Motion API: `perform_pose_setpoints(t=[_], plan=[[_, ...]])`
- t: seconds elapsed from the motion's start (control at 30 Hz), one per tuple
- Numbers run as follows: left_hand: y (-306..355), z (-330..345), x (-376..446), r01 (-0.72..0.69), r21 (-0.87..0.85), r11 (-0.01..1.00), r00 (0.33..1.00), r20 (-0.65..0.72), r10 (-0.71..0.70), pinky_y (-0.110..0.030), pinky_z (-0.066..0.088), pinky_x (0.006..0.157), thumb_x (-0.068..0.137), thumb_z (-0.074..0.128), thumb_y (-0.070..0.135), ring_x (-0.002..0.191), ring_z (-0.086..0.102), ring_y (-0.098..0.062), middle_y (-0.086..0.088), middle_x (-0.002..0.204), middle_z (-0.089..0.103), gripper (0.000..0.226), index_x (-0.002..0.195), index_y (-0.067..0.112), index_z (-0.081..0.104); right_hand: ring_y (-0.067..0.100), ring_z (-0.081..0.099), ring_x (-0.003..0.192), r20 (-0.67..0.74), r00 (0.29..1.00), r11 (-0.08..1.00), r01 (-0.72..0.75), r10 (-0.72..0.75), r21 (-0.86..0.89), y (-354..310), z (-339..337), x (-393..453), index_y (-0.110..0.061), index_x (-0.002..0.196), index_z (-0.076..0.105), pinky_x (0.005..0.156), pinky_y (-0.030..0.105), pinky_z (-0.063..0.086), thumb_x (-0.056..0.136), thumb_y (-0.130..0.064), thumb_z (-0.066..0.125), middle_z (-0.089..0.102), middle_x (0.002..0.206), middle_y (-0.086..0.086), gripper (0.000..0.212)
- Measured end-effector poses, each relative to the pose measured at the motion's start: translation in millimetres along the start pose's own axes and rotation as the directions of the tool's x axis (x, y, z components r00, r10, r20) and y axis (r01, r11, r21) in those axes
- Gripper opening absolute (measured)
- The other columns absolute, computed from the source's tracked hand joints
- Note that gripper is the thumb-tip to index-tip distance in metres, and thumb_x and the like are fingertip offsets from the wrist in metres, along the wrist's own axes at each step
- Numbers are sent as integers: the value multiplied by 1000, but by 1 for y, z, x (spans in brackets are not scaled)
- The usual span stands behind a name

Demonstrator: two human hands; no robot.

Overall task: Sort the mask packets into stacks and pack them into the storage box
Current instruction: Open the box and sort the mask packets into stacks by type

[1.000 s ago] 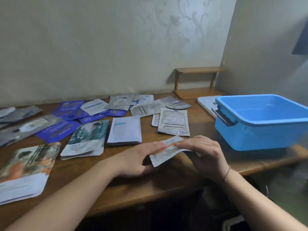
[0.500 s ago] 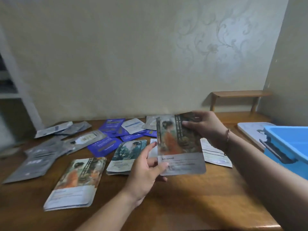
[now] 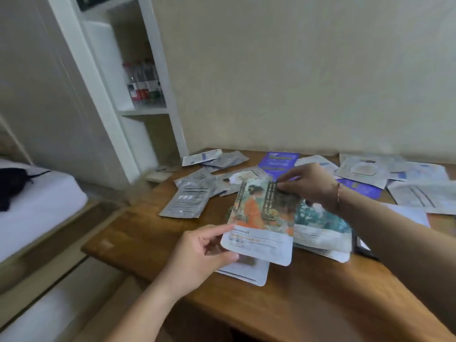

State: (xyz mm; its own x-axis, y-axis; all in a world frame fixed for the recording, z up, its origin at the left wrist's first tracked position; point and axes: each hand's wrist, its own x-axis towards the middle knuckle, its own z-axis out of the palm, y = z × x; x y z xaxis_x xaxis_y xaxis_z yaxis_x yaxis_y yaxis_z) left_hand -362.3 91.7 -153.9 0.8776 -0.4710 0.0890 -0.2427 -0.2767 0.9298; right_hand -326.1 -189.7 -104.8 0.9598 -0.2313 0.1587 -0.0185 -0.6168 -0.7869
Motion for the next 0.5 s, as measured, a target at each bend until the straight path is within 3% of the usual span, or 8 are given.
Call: perform_pose_setpoints(t=[0.13, 0.27, 0.4, 0.5], plan=[[-27, -32, -3, 31, 213, 976, 998, -68, -17, -19, 50, 83, 75, 83, 16, 101, 64, -10, 21, 110, 69, 50, 116, 40, 67, 13, 62, 67, 81, 997, 983, 28, -14, -179, -4, 43, 19, -35, 67, 70, 63, 26, 50, 75, -31, 79, 67, 72, -8, 13], [-39, -41, -2, 19, 405, 914, 997, -75, 13, -11, 46, 77, 73, 83, 32, 99, 58, 0, 27, 106, 65, 45, 114, 43, 67, 11, 66, 75, 151, 989, 934, 63, -10, -353, 1, 64, 22, -36, 70, 66, 70, 28, 54, 76, -40, 76, 69, 80, -11, 12], [-43, -42, -1, -4, 531, 848, 999, -27, 22, -15, 43, 90, 65, 83, 51, 108, 51, 4, 28, 113, 55, 53, 114, 41, 66, 11, 54, 95, 163, 985, 839, 129, -49, -529, 11, 66, 21, -39, 87, 69, 84, 32, 44, 79, -56, 66, 66, 92, -15, 19], [-40, -37, -2, 0, 554, 832, 999, -29, 19, -15, 35, 99, 64, 79, 60, 122, 38, 10, 35, 125, 46, 51, 110, 44, 64, 16, 42, 98, 194, 980, 782, 149, -37, -605, 12, 64, 18, -39, 94, 69, 96, 41, 32, 84, -61, 57, 64, 93, -13, 27]])
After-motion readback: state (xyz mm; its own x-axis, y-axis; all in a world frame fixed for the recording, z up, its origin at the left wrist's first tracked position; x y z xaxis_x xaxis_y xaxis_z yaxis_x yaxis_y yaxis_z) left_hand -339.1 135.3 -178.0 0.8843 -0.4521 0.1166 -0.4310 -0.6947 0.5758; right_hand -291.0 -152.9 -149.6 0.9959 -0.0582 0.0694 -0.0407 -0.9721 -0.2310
